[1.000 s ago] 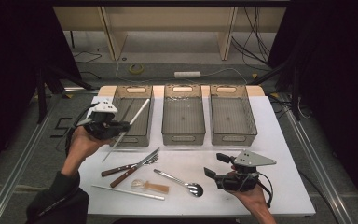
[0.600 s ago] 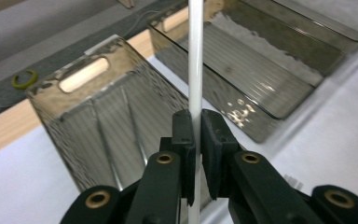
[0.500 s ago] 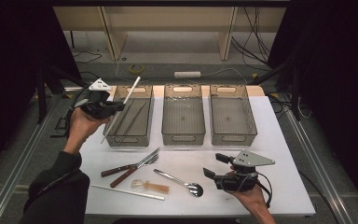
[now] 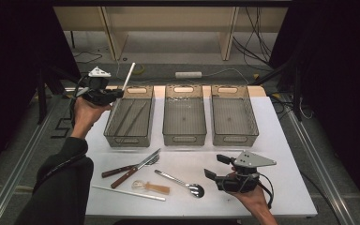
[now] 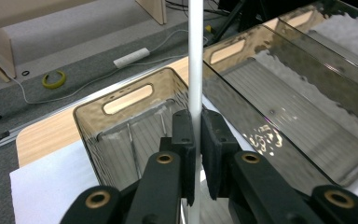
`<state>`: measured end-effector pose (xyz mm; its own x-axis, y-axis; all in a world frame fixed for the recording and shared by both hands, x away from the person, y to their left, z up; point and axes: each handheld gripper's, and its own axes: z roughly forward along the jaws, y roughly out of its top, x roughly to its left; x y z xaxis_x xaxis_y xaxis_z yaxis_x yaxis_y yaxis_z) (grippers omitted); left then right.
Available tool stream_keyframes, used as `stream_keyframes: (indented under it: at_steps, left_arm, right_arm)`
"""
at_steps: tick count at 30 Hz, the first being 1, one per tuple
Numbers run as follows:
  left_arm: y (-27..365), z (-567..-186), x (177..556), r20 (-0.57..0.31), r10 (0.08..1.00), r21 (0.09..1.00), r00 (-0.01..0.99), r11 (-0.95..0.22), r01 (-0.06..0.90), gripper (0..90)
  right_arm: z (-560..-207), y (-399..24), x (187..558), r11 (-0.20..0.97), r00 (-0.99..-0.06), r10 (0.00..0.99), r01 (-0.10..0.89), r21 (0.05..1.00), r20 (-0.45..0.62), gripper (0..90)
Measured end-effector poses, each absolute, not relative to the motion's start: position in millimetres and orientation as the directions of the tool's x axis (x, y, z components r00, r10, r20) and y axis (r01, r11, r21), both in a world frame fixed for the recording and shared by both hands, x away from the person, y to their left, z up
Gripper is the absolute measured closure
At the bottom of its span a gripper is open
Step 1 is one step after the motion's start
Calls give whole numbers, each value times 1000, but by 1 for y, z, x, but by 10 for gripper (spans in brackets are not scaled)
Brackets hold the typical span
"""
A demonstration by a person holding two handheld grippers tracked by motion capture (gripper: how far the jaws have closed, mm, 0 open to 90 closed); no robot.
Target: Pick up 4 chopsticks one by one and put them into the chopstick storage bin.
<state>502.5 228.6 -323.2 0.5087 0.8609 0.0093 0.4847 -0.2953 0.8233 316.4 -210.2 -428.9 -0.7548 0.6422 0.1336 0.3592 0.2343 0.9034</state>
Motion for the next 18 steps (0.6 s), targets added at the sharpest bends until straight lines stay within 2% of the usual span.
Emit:
stream_keyframes:
  at_steps: [7, 18]
  left_arm:
    - [234, -337, 511, -26, 877, 841, 480, -240, 484, 835]
    - [237, -361, 515, -19, 890, 839, 455, -233, 492, 835]
  right_arm:
    - [-429, -210, 316, 237, -758, 639, 357, 904, 131, 288]
    - [-429, -208, 316, 244, -762, 634, 358, 901, 130, 288]
